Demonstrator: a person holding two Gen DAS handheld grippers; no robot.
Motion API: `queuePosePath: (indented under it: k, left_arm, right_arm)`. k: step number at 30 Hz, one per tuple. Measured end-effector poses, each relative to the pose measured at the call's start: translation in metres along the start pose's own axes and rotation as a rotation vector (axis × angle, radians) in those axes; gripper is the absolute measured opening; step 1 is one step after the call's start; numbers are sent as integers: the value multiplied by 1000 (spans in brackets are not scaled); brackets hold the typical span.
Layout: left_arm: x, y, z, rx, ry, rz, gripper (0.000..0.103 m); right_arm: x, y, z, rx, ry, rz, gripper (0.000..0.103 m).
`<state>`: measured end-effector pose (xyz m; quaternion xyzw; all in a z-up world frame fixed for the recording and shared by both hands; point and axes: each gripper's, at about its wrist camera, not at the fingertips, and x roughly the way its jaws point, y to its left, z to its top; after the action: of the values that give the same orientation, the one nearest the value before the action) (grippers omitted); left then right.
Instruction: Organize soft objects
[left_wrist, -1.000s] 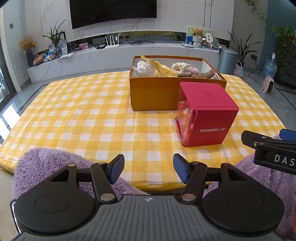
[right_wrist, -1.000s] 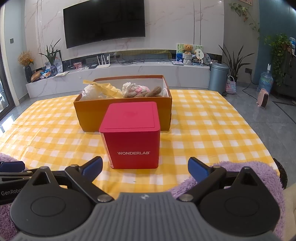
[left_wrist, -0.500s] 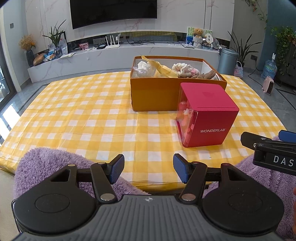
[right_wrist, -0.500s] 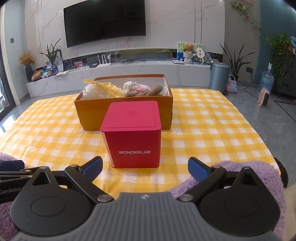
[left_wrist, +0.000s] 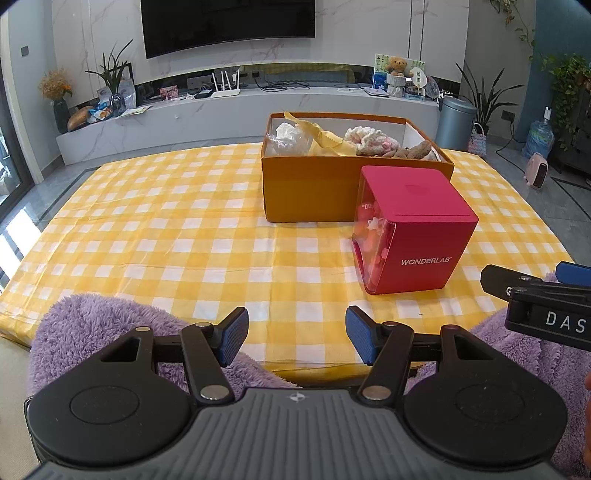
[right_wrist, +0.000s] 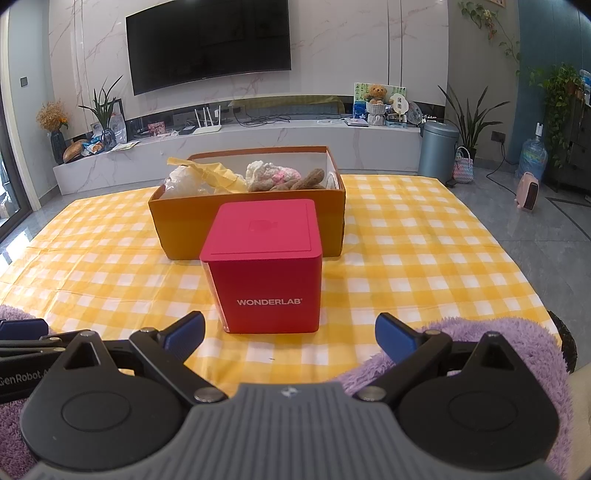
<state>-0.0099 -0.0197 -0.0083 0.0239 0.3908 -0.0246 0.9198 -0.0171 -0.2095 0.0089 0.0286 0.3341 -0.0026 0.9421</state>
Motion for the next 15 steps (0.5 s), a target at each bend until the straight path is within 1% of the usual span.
queuePosePath:
  k: [15]
  left_arm:
    - [-1, -1, 1, 1, -2, -2, 71]
  right_arm:
    - [0, -1, 0, 1, 1, 0, 97]
